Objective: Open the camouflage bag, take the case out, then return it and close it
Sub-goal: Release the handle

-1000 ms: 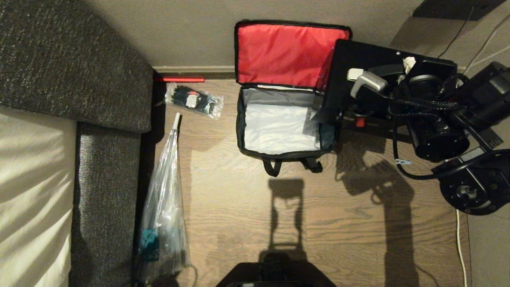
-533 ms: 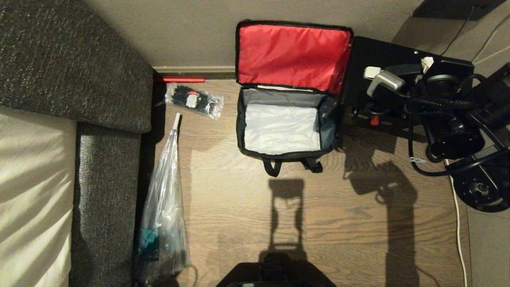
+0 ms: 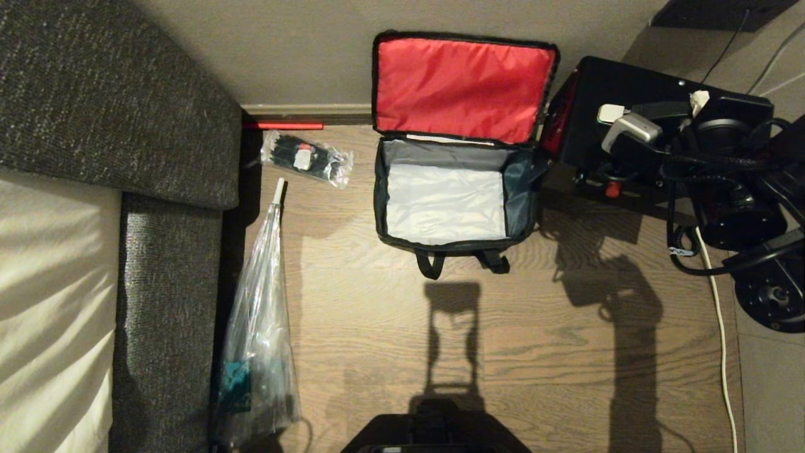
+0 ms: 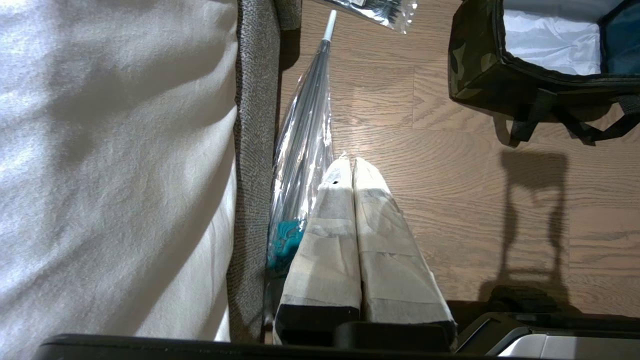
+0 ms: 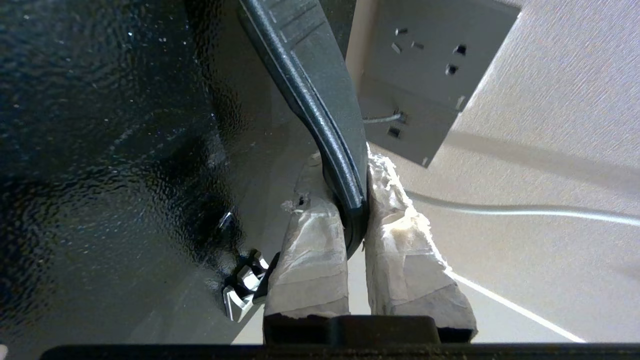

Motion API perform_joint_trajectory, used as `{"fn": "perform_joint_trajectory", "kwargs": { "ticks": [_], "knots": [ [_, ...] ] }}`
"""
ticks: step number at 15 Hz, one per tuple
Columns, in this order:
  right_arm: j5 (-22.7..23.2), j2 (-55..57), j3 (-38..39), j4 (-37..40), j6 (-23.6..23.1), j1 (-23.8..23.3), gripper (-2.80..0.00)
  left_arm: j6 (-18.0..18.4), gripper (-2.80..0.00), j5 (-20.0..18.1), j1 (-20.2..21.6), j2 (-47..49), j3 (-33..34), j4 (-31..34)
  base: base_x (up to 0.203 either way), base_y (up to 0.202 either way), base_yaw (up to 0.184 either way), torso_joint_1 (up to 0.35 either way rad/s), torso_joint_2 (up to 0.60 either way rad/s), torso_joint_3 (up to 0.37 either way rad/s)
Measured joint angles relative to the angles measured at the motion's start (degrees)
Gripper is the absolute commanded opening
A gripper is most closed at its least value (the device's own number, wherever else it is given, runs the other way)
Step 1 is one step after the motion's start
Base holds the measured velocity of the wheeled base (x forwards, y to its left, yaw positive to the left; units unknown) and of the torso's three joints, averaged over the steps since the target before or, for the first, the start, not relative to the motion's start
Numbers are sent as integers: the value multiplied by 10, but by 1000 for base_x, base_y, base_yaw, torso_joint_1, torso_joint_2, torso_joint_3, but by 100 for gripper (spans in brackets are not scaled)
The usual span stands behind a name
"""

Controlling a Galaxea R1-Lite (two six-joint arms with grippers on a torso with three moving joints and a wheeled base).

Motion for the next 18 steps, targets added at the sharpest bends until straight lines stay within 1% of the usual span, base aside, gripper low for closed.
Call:
{"fn": "perform_joint_trajectory", "kwargs": {
  "ticks": [5, 13, 18],
  "knots": [
    [0, -10, 12, 1, 3, -13, -280, 0, -280, 0, 0, 0, 0, 0, 0, 0, 0, 0, 0, 0],
    [-1, -24, 30, 5, 4, -50, -280, 0, -280, 0, 0, 0, 0, 0, 0, 0, 0, 0, 0, 0],
    [0, -6, 30, 1, 25, -72, -280, 0, -280, 0, 0, 0, 0, 0, 0, 0, 0, 0, 0, 0]
  ]
}}
